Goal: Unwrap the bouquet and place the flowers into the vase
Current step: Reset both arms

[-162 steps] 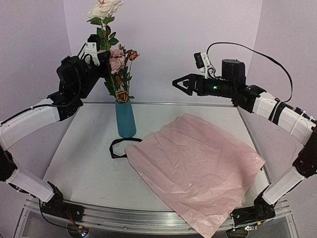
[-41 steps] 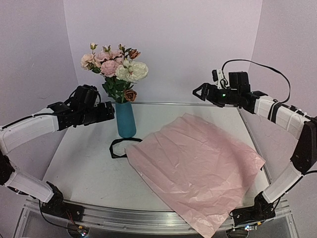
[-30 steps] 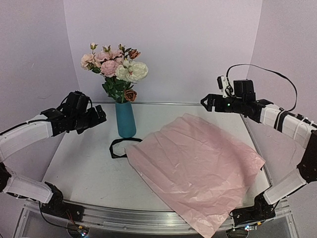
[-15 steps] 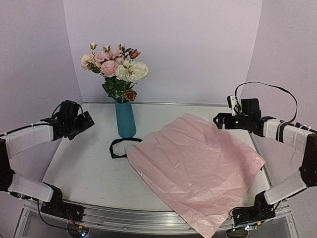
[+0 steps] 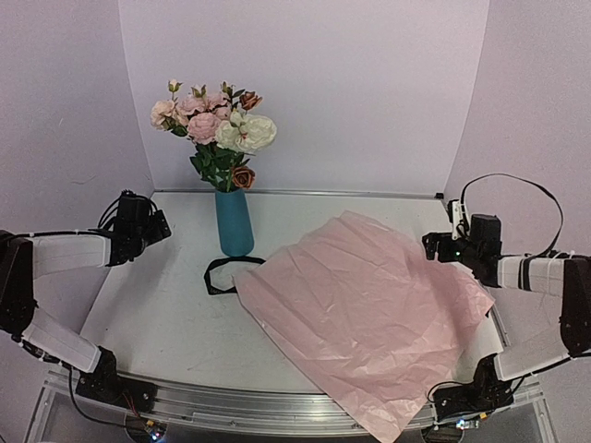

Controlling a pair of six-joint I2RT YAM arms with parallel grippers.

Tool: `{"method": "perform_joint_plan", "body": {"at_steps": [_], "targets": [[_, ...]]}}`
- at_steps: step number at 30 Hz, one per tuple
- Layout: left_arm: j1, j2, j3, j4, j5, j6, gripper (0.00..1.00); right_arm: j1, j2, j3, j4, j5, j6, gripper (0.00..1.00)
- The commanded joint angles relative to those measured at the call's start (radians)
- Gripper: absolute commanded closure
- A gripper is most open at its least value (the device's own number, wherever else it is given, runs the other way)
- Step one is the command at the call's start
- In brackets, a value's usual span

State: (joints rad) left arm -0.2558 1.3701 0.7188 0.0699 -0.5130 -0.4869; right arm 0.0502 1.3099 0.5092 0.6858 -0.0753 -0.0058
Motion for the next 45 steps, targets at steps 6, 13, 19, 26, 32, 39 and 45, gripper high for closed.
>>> {"method": "perform_joint_plan", "body": {"at_steps": [6,13,19,26,32,39,45], "targets": [[0.038,0.055,-0.157,0.434,-0.058,0.253,0.01,-0.016,0.078,-0.113,0.399,0.068,-0.026,0.03],[0.065,0.140,-0.250,0.715,0.047,0.419,0.01,-0.015,0.137,-0.206,0.640,0.075,-0.040,0.05],[0.111,0.199,-0.363,0.942,0.192,0.436,0.01,-0.016,0.195,-0.261,0.792,0.029,-0.055,0.05],[0.129,0.276,-0.429,1.108,0.335,0.479,0.00,-0.016,0.204,-0.265,0.817,0.029,-0.051,0.02],[0.153,0.292,-0.406,1.094,0.369,0.467,0.01,-0.027,0.217,-0.211,0.733,0.005,-0.048,0.02],[0.153,0.285,-0.412,1.093,0.366,0.465,0.00,-0.027,0.211,-0.216,0.729,0.012,-0.049,0.02],[0.153,0.286,-0.412,1.093,0.364,0.465,0.00,-0.027,0.212,-0.216,0.729,0.011,-0.049,0.02]]}}
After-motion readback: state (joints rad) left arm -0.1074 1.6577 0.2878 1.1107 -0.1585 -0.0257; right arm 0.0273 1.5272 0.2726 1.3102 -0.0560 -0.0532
